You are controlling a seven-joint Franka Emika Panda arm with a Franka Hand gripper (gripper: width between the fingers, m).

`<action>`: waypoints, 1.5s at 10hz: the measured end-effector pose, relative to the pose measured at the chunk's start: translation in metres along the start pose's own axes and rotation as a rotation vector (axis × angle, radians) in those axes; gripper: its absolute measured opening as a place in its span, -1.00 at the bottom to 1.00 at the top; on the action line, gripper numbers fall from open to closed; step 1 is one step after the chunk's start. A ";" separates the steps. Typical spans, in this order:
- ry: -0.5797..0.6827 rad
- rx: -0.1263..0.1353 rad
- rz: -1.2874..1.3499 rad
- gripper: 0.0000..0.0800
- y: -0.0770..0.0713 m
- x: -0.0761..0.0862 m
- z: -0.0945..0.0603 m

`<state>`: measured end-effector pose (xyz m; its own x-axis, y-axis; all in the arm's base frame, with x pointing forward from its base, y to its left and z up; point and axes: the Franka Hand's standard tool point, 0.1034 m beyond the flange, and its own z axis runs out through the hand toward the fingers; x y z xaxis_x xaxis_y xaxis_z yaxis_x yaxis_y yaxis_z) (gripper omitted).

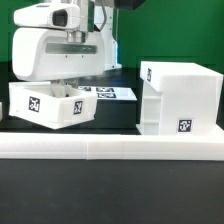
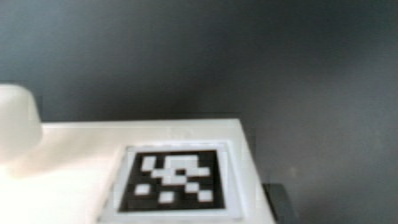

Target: Assemble drawer

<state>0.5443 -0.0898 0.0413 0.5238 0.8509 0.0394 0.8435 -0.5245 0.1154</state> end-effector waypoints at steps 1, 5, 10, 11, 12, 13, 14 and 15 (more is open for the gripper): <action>-0.021 0.026 -0.120 -0.90 -0.004 0.000 0.002; -0.051 0.035 -0.419 -0.90 -0.009 0.003 0.003; -0.063 0.065 -0.452 -0.90 -0.020 0.005 0.008; -0.061 0.069 -0.465 -0.90 -0.025 0.010 0.009; -0.059 0.079 -0.474 -0.90 -0.029 0.014 0.010; -0.061 0.104 -0.485 -0.90 -0.035 0.018 0.011; -0.061 0.117 -0.490 -0.90 -0.037 0.019 0.012; -0.061 0.118 -0.487 -0.90 -0.034 0.013 0.012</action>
Offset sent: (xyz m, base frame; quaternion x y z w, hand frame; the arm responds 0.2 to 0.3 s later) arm -0.0083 0.0149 0.0026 0.0119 -0.0026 -0.2390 0.9709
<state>0.5237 -0.0610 0.0257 0.0688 0.9964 -0.0501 0.9976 -0.0693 -0.0070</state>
